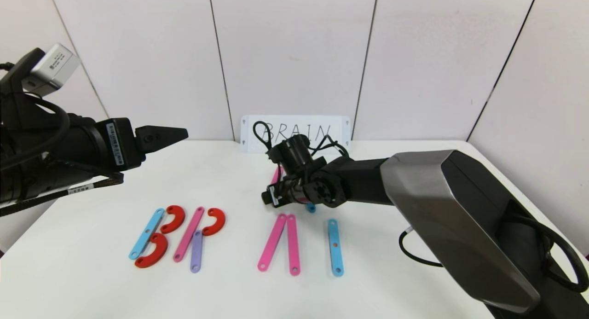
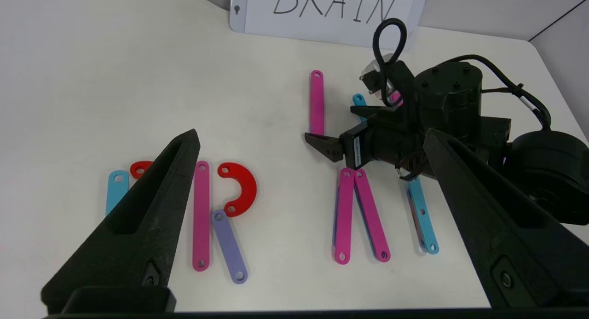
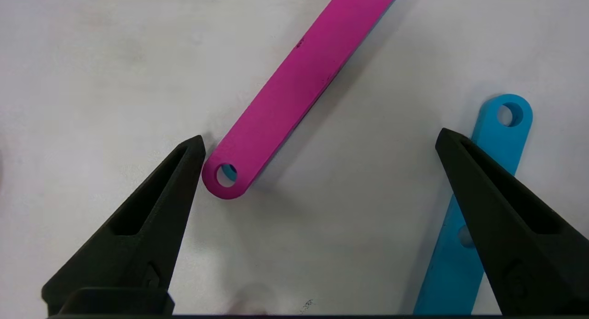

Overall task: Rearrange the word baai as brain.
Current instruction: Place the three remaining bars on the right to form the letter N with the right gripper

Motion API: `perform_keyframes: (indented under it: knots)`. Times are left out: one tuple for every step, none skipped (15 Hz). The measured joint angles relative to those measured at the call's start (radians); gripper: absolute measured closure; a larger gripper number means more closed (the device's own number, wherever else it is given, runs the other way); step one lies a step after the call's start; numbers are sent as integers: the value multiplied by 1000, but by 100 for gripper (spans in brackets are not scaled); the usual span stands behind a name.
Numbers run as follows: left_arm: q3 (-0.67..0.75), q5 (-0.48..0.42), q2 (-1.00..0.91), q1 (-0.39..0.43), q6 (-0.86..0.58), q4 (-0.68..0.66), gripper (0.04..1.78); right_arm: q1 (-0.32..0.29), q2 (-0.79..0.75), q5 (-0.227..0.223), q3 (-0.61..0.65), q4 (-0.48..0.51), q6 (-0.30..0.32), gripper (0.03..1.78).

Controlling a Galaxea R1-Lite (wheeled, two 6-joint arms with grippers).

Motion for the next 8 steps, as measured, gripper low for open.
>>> perform_keyframes:
  knots:
    - [0, 0, -1, 0, 0, 0, 12, -4, 1, 0, 0, -1, -1, 7]
    - [1, 0, -1, 0, 0, 0, 12, -8, 2, 0, 0, -1, -1, 7]
    - [2, -4, -2, 0, 0, 0, 12, -11, 3, 0, 0, -3, -1, 7]
    - [3, -12, -2, 0, 0, 0, 12, -13, 3, -1, 0, -3, -2, 7]
    - [3, -16, -3, 0, 0, 0, 12, -14, 3, -1, 0, -9, -3, 7]
    - [4, -16, -4, -1, 0, 0, 12, -20, 2, -2, 0, -20, -4, 7]
    - [5, -17, -4, -1, 1, 0, 12, -29, 1, -3, 0, -24, -9, 7]
    - [5, -17, -4, -1, 1, 0, 12, -39, -1, -4, 0, -24, -15, 7]
